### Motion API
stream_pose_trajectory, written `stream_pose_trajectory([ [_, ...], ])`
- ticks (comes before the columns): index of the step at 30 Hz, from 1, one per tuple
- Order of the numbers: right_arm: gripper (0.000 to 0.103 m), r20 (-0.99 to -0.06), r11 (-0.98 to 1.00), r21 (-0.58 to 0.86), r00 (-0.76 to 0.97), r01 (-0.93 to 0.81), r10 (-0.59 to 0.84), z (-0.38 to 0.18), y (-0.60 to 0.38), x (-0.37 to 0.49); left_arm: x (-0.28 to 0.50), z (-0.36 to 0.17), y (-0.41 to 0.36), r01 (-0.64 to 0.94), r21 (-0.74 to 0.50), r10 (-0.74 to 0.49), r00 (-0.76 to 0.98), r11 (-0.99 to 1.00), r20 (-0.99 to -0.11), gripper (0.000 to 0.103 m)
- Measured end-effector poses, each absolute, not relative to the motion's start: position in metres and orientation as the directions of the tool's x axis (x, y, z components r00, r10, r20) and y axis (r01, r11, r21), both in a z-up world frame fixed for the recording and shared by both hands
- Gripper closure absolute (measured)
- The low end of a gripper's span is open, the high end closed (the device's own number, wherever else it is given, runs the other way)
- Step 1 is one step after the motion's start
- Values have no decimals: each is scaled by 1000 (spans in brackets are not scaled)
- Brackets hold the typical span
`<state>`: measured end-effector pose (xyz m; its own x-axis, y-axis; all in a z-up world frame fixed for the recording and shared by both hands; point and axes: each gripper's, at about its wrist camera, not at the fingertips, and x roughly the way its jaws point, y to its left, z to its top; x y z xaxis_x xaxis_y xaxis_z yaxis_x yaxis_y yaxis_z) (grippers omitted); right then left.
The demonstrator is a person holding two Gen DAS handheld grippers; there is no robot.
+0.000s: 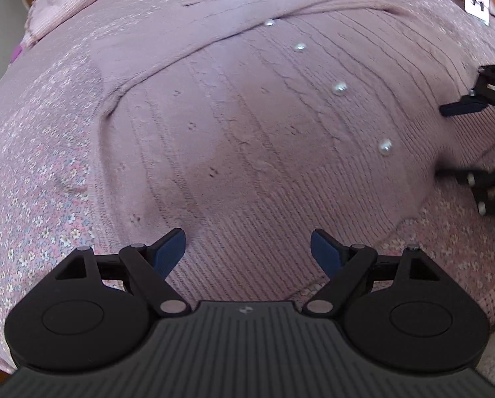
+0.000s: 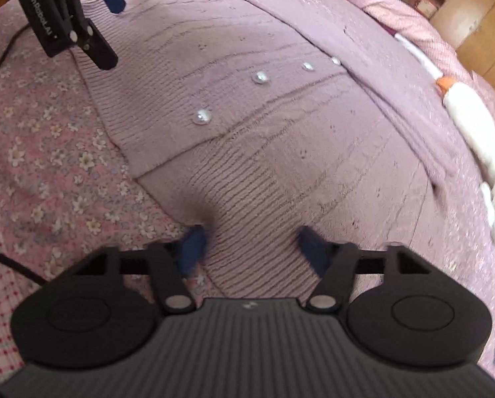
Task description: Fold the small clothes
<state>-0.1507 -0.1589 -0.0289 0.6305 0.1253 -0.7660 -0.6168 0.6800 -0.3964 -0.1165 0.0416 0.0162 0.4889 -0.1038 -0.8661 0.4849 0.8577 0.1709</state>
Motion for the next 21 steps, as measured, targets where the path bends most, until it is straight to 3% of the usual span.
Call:
stream_pose_trajectory([
  [2,83,-742,687,-429,662,-586,101,-27,-158,-153,-118,14,37,505,176,-110,486,845,-867,14],
  [3,88,-725,699,-451,685,-556,77,-25,-159,-152,-119,14,36,520,173,-121,483,837,-867,13],
  [11,89,-604,826,-381,788,-415,117,13,-168,-151,-138,7,14,628,222,-142,475,745,-868,13],
  [18,89,-541,880,-311,828,-359,146,39,-178,-141,-130,-7,-1,556,429,20,594,712,-804,13],
  [21,89,-535,885,-308,833,-350,144,41,-179,-144,-122,-5,7,510,463,50,631,725,-774,13],
])
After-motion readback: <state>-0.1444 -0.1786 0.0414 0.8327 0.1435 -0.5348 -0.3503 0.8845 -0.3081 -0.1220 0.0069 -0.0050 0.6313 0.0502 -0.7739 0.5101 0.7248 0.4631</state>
